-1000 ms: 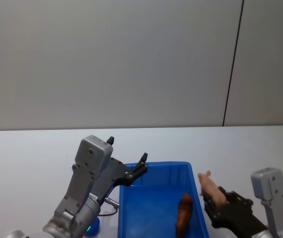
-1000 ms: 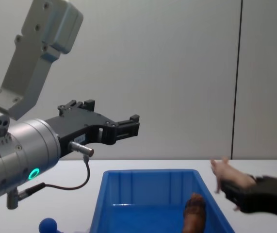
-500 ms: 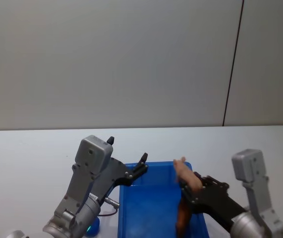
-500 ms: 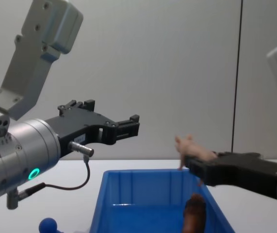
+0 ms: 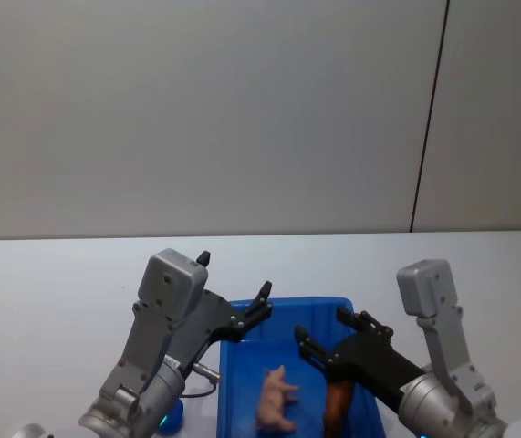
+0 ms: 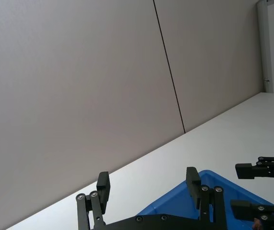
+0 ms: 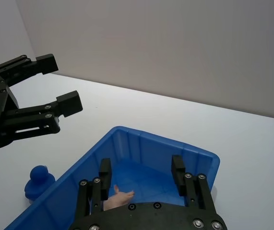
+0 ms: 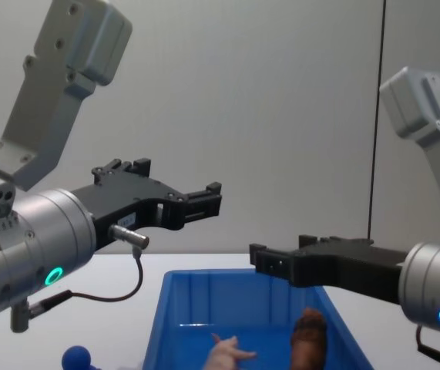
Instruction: Pick up the two dolls from the table and place them into the box.
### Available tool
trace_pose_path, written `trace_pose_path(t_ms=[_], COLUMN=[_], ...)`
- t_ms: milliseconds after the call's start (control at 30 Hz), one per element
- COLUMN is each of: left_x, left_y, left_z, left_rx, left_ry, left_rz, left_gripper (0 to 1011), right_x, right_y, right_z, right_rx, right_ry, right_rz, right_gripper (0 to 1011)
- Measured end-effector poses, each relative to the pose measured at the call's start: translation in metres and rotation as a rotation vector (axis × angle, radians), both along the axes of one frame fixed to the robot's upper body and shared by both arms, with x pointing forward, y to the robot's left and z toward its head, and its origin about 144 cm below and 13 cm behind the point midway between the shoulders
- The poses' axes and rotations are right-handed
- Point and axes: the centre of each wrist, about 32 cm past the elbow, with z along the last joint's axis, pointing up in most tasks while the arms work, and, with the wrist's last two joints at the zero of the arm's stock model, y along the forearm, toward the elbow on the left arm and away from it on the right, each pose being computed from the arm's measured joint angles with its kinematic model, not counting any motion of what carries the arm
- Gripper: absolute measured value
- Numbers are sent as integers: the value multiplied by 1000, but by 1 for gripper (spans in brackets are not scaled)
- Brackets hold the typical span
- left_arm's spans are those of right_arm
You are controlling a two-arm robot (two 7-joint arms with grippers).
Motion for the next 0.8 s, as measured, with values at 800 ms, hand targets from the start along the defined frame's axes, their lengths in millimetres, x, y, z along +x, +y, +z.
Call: trace_pose_path(t_ms=[800], left_x=[0], left_y=[0], left_z=[0], left_rx=[0], left_ry=[0], left_rz=[0], left_gripper=[1001], right_x=[-13], right_y=[-27], right_z=[5], right_rx=[3], right_ry=[-42], right_rz=[-180], right_gripper=[1001])
